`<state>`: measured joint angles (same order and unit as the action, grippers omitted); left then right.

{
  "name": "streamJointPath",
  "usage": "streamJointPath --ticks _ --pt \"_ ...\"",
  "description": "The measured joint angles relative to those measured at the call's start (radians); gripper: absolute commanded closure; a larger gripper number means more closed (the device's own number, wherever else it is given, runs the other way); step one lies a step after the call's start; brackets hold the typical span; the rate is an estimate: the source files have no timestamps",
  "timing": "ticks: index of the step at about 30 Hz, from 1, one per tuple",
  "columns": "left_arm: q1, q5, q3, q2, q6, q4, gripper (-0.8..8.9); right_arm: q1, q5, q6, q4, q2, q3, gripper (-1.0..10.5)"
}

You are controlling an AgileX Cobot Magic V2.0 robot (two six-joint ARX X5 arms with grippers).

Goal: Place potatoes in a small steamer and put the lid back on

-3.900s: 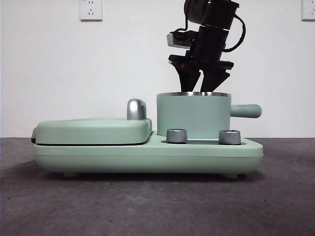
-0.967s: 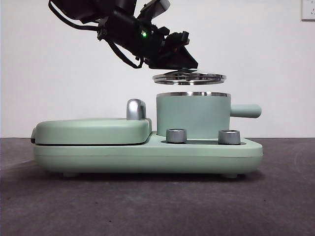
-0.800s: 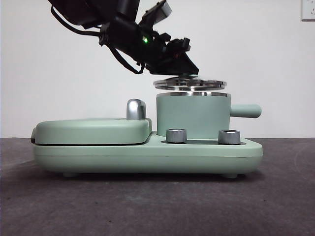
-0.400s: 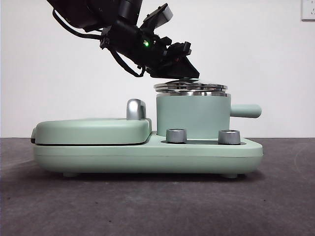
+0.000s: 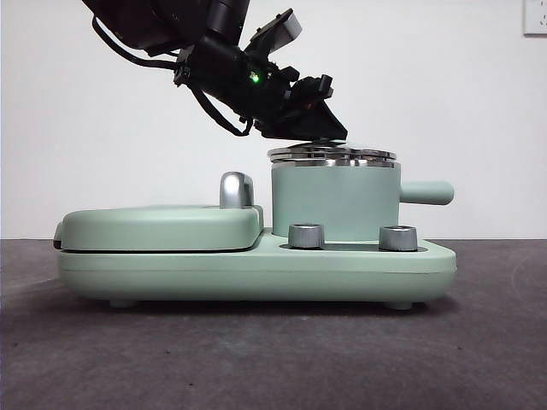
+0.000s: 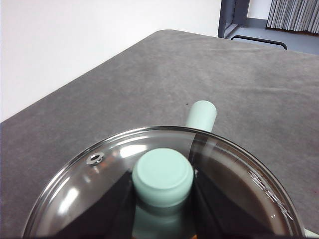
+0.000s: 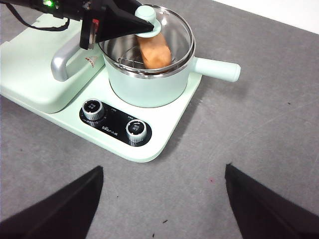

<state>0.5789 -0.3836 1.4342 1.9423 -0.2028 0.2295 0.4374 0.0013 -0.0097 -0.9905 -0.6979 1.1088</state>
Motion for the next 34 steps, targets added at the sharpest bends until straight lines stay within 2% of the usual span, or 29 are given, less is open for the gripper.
streamJointPath --ticks 27,34 --pt "0.003 -0.006 0.003 0.023 0.000 0.048 7.99 0.000 0.000 0.008 -0.017 0.000 0.000 5.7" --pt "0.006 -0.035 0.003 0.024 0.012 0.090 7.99 0.000 0.000 0.015 -0.019 0.000 0.000 5.7"
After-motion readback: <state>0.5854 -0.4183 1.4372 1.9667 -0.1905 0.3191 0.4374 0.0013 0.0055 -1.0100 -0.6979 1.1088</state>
